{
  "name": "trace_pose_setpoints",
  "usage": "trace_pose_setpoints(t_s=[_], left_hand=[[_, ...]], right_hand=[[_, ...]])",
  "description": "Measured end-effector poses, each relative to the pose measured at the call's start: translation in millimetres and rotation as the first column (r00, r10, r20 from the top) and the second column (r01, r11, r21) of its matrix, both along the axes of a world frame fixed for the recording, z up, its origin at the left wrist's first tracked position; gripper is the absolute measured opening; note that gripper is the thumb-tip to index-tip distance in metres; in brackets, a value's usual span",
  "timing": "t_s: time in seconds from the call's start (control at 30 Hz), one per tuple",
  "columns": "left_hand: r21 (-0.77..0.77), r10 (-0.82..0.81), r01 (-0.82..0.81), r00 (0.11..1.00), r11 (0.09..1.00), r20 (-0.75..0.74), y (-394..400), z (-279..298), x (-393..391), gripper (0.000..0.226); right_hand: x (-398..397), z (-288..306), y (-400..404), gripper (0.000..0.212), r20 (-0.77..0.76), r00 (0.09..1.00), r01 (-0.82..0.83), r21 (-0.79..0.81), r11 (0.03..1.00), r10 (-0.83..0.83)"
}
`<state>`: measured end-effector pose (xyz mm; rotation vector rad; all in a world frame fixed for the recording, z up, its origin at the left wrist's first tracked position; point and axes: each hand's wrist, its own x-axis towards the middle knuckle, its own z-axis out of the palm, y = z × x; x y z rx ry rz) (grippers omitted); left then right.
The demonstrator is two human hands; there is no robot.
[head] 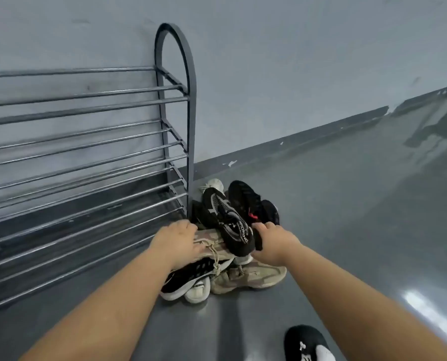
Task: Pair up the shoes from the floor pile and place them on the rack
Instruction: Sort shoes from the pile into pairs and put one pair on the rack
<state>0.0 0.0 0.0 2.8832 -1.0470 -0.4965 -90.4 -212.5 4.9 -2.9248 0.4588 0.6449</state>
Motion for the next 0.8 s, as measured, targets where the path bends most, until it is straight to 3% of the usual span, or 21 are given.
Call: trace_pose_setpoints(t_s=[0.1, 0.2, 0.3, 0.37, 0.47, 0.57, 0.6, 0.7, 0.8], left_hand=[[-0.044, 0.027, -0.032, 0.992, 0.999, -0.125, -32.6, -30.9, 12.9, 0.057], [-0.150, 0.147, -0.204, 0.934, 0.967, -0.326, -65.2, -62.3, 21.6, 0.062], [-0.304, 0.301, -0.523, 0.778, 0.796, -0.552, -84.3, -99.4, 28.0, 0.062], [-0.317, 0.326, -0.667, 0.654, 0.675, -0.683, -93.4, -117.5, 28.3, 0.063], [-0.297, 0.301, -0.771, 0.526, 0.563, -0.796, -104.5, -130.3, 32.0, 0.063], [-0.271, 0.283, -0.875, 0.400, 0.400, -0.872, -112.3, -138.9, 36.9, 0.085], [-0.255, 0.268, -0.899, 0.360, 0.356, -0.894, -114.4, -140.2, 36.8, 0.085], [-0.192, 0.202, -0.957, 0.237, 0.217, -0.950, -118.5, -136.5, 31.1, 0.065], [-0.168, 0.122, -0.974, 0.187, 0.155, -0.975, -115.6, -138.0, 27.6, 0.061]], right_hand=[[23.9, -15.0, -13.1, 0.074, -0.019, 1.000, 0.010, 0.009, 1.000, -0.010], [48.1, -34.8, -21.7, 0.076, -0.031, 0.999, -0.012, 0.021, 1.000, 0.012], [57.4, -67.5, -25.8, 0.074, 0.020, 0.993, 0.112, 0.242, 0.964, -0.120], [62.8, -85.3, -29.4, 0.074, 0.029, 0.975, 0.196, 0.347, 0.917, -0.219], [73.0, -96.9, -36.4, 0.072, 0.032, 0.954, 0.258, 0.426, 0.867, -0.299], [77.6, -105.2, -43.8, 0.076, 0.044, 0.933, 0.289, 0.497, 0.818, -0.356], [76.9, -105.1, -44.9, 0.069, 0.042, 0.928, 0.296, 0.520, 0.801, -0.370], [72.7, -103.7, -46.0, 0.041, 0.038, 0.902, 0.322, 0.604, 0.729, -0.431], [68.3, -96.0, -45.4, 0.038, -0.015, 0.878, 0.366, 0.663, 0.653, -0.478]])
